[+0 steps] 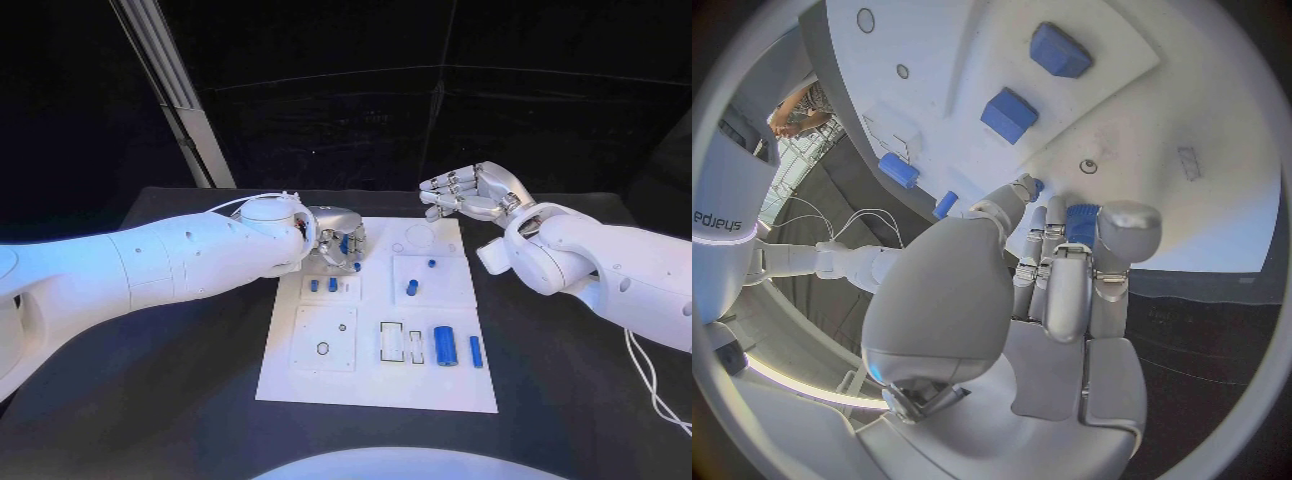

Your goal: Assemble the parts on the task board

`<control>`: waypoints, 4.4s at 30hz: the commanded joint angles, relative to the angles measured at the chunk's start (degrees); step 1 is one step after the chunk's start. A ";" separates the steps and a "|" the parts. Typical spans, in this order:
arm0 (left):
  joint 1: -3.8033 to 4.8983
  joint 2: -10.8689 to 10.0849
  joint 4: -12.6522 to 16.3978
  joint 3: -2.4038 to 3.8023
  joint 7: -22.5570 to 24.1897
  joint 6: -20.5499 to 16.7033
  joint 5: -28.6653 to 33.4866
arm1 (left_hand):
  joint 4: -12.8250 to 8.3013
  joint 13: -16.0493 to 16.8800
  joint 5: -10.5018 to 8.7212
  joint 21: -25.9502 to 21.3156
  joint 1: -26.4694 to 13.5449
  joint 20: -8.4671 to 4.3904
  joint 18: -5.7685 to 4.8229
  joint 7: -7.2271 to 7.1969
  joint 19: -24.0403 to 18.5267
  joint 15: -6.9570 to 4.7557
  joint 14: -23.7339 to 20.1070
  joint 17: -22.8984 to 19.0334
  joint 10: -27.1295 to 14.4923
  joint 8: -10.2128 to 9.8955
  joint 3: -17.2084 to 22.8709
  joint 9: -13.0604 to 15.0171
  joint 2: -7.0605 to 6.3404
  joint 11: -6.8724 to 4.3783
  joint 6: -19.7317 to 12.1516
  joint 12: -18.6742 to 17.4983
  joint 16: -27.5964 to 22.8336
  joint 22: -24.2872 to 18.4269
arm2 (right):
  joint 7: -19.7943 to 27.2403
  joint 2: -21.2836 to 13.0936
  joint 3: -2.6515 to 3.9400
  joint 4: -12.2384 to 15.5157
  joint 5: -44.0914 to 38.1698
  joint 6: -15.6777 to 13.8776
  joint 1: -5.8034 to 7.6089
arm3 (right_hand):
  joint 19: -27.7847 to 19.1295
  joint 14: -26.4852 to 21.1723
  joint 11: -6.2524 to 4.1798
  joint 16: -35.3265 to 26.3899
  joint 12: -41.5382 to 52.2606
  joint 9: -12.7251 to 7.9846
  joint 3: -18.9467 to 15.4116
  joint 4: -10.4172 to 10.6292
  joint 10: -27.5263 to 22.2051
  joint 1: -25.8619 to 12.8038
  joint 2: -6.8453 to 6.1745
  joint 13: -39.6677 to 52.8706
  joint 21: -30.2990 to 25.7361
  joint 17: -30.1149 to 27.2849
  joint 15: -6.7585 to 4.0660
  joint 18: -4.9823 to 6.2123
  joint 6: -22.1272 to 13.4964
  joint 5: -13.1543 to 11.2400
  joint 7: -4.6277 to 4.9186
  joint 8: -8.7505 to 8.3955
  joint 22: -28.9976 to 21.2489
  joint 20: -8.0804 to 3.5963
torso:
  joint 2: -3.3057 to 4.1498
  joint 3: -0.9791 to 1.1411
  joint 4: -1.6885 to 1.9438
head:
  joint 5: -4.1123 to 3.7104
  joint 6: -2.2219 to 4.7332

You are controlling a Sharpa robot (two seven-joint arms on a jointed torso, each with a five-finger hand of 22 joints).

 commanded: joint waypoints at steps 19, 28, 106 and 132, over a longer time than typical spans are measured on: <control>-0.79 1.71 -1.41 0.05 -0.66 2.48 -0.36 | -0.17 -0.13 -1.27 1.50 -0.59 -0.18 -1.00 -0.10 0.67 -0.45 1.92 -0.51 1.71 -0.80 0.87 -0.18 0.67 -0.32 1.49 -1.09 0.20 1.34 | 0.40 0.27 0.04 0.13 0.21 0.53 0.11 | 0.39 -0.44 -0.02 -0.04 0.17 0.07 -0.25 -0.05 -0.24 -0.55 0.24 -0.06 -0.35 -0.09 -0.01 0.20 -0.50 0.29 0.09 0.17 -0.09 0.19 | -0.03 0.00 0.00 | 0.02 -0.19; -0.86 1.87 -1.45 0.06 -1.82 3.65 -0.61 | -1.16 -0.06 -1.24 2.20 0.61 -0.43 -1.07 -0.42 0.67 -0.84 2.00 -0.57 3.55 -0.96 3.06 -0.10 2.12 -0.74 3.16 -1.67 0.38 2.16 | 0.38 0.29 0.04 0.13 0.21 0.55 0.11 | 0.39 -0.44 -0.02 -0.04 0.17 0.07 -0.25 -0.05 -0.24 -0.55 0.24 -0.06 -0.35 -0.09 -0.01 0.20 -0.50 0.29 0.09 0.17 -0.09 0.19 | -0.02 -0.01 0.02 | -0.01 -0.17; -0.80 -9.95 7.15 2.29 -1.81 -0.87 2.65 | -7.00 0.37 -1.29 5.57 -0.64 -0.91 -1.59 -0.40 0.96 -1.30 2.21 -0.99 8.69 -2.46 12.30 0.01 2.19 -1.30 7.35 -4.31 0.99 6.04 | 0.52 -0.08 0.03 -0.16 0.21 0.54 0.09 | 0.45 -0.45 0.00 -0.02 0.27 0.08 -0.25 0.00 -0.31 -0.66 0.43 -0.05 -0.47 -0.18 0.00 0.21 -0.52 0.27 0.10 0.19 -0.17 0.21 | -0.07 -0.01 -0.04 | 0.46 0.39; -0.86 -8.51 5.71 2.25 -2.47 0.93 2.65 | -7.15 0.40 -1.42 5.38 -1.15 -0.94 -1.55 -0.42 0.84 -1.32 2.14 -1.26 8.64 -2.74 12.06 -0.05 1.90 -1.30 7.15 -4.56 0.90 5.95 | 0.53 -0.06 0.03 -0.06 0.21 0.54 0.10 | 0.45 -0.45 0.00 -0.02 0.27 0.08 -0.25 0.00 -0.31 -0.66 0.43 -0.05 -0.47 -0.18 0.00 0.21 -0.52 0.27 0.10 0.19 -0.17 0.21 | -0.01 0.00 -0.05 | 0.31 0.28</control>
